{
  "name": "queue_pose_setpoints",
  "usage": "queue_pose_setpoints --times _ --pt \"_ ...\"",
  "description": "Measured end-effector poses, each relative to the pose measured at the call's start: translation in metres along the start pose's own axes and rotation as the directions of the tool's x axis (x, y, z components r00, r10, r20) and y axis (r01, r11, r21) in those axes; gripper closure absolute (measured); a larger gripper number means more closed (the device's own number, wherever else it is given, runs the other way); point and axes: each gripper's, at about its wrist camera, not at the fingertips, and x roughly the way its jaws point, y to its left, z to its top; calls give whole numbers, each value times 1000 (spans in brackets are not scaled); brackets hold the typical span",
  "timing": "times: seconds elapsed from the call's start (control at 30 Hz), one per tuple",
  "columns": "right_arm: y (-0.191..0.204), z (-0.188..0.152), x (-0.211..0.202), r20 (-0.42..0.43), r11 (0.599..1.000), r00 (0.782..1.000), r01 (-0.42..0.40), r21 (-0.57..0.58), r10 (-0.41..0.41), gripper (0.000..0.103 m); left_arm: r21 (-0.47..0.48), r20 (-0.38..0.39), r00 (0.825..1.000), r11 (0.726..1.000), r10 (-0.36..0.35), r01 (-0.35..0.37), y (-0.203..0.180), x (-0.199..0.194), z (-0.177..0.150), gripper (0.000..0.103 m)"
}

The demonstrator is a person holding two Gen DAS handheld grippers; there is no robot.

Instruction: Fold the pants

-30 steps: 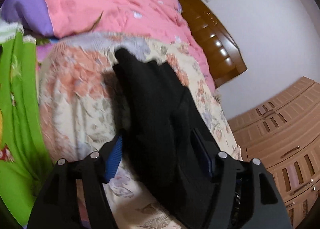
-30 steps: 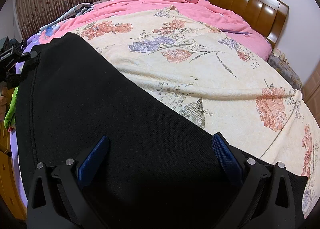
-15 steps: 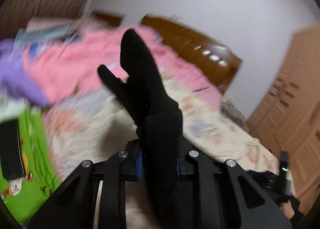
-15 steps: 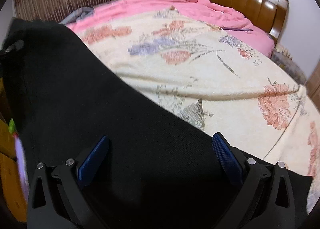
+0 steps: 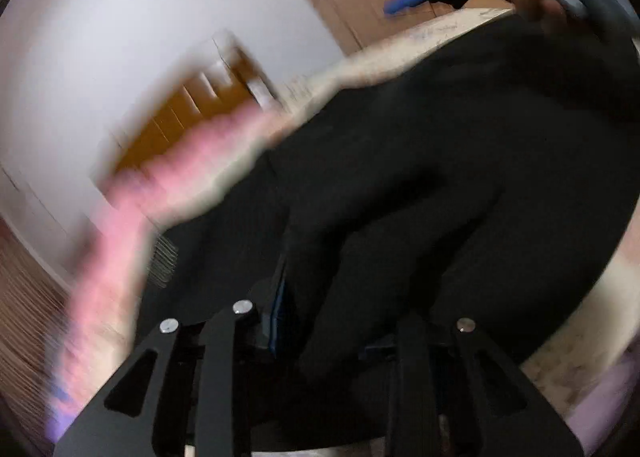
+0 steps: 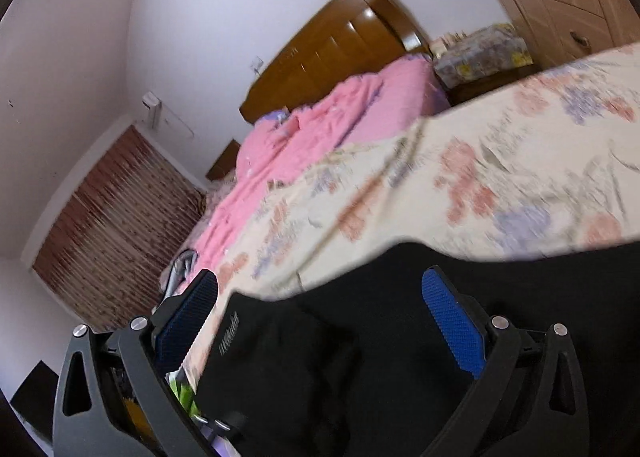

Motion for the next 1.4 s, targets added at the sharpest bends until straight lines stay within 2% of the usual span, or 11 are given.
queue_pose_setpoints --times 0.03,0.1,0.17,0.23,0.33,0.4,0.67,0.8,1.07,1.23,1.4 --pt "-1 -5 -2 -22 1000 1000 -5 -4 5 4 -6 9 999 999 -33 34 6 -8 -1 56" --pt "3 -21 -1 -86 1000 996 -15 -25 13 4 -63 57 992 991 -114 117 27 -26 -4 13" --pt "12 -39 -1 -142 997 989 -57 -54 49 4 -182 159 977 968 -143 171 66 -57 -16 8" --pt "26 -62 1 -215 988 970 -134 -74 115 7 -327 159 977 925 -146 191 104 -65 -31 7" --pt "38 -85 4 -292 974 935 -223 -43 201 30 -525 51 996 846 -79 94 156 -51 -70 8" --pt "44 -103 13 -361 974 912 -223 -31 197 33 -569 -37 997 822 -65 32 173 -35 -91 20" --pt "33 -115 47 -367 981 911 -189 32 188 48 -412 -84 990 909 -112 68 140 -2 -86 19" --pt "33 -104 55 -318 980 928 -194 36 196 91 -445 -59 988 889 -145 104 141 -2 -89 20" --pt "111 -93 13 -246 939 932 -309 -150 268 93 -379 -36 993 920 -116 93 139 -27 -86 14" --pt "71 -99 10 -257 971 944 -231 -60 209 93 -340 -54 994 938 -92 69 138 -23 -81 13" --pt "16 -123 34 -326 984 930 -146 100 171 93 -318 -103 976 936 -190 149 134 -16 -86 43"
